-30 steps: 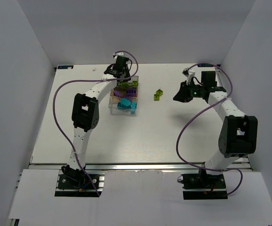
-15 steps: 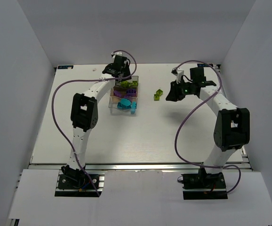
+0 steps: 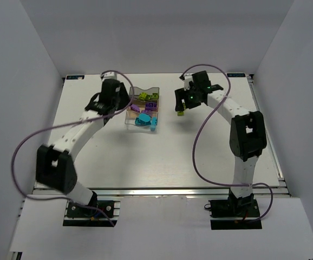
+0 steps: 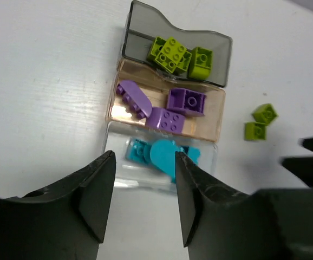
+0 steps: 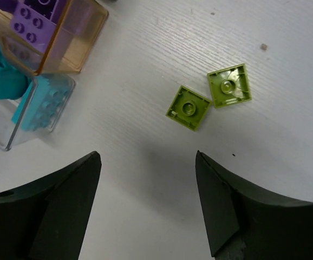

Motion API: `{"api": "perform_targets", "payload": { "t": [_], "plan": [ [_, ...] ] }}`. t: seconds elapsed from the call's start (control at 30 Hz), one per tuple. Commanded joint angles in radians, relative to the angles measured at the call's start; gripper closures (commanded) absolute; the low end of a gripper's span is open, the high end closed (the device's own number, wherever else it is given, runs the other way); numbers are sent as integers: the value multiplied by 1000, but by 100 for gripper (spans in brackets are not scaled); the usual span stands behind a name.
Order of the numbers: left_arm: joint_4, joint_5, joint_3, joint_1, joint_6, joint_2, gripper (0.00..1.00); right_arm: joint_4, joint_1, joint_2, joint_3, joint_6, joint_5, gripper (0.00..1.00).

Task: Sort the legos into containers by color

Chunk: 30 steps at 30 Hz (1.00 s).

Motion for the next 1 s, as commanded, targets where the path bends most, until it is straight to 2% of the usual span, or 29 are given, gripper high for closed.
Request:
{"api": "perform_targets", "payload": {
  "t": [0.0, 0.2, 0.4, 0.63, 0.97],
  "plan": [
    [65, -8, -198, 7, -59, -221, 41, -11, 53, 41, 44, 109, 205, 24],
    [0, -17, -464, 9, -153, -515, 36, 1, 67, 85, 58, 164, 327, 30],
    [-44, -35, -609, 9, -240, -724, 30, 6, 67, 138, 85, 166, 330, 32],
    [-63, -51, -699, 9, -323, -847, 29, 12, 67, 199, 125, 164, 310, 36],
    [-107, -74, -693, 9, -325, -865, 27, 24, 67, 257, 164, 157, 310, 43]
  ]
}}
